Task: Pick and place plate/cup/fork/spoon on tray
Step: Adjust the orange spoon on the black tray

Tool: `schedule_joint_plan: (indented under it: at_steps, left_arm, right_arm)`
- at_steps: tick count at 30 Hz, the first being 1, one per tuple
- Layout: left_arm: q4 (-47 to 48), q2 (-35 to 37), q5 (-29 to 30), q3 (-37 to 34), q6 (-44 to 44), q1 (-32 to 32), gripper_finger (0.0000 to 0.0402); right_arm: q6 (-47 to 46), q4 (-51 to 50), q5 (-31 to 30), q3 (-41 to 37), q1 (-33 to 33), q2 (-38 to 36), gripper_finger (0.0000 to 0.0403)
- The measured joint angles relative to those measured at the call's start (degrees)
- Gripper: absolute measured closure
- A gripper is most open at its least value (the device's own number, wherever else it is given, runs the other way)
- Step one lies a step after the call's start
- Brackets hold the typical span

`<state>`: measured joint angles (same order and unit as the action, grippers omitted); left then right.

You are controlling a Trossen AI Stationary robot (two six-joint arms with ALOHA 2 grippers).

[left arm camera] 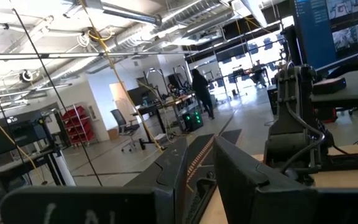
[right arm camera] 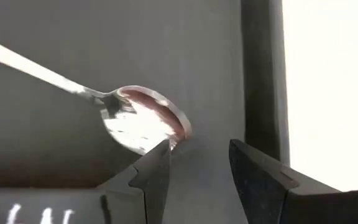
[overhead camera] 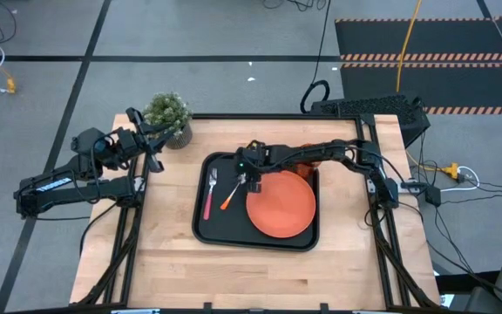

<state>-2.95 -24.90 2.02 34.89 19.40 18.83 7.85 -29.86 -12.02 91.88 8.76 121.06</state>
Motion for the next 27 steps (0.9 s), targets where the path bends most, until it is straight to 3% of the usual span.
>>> schedule_joint_plan:
  at_steps: [10,22,27]
  left_arm:
    - [0.2,0.0,0.0,0.0,0.0,0.0,0.0321]
    - [0.2,0.0,0.0,0.0,-0.1,0.0,0.0321]
    - [-0.1,0.0,0.0,0.0,-0.1,0.0,0.0321]
  right_arm:
    - [-1.2,-1.0,-0.3,-0.1,0.2,0.0,0.0245]
    - [-2.8,7.3,3.1,-4.7,-0.6,-0.1,0.0246]
    - [-2.4,10.3,3.0,-4.7,-1.2,-0.1,0.0273]
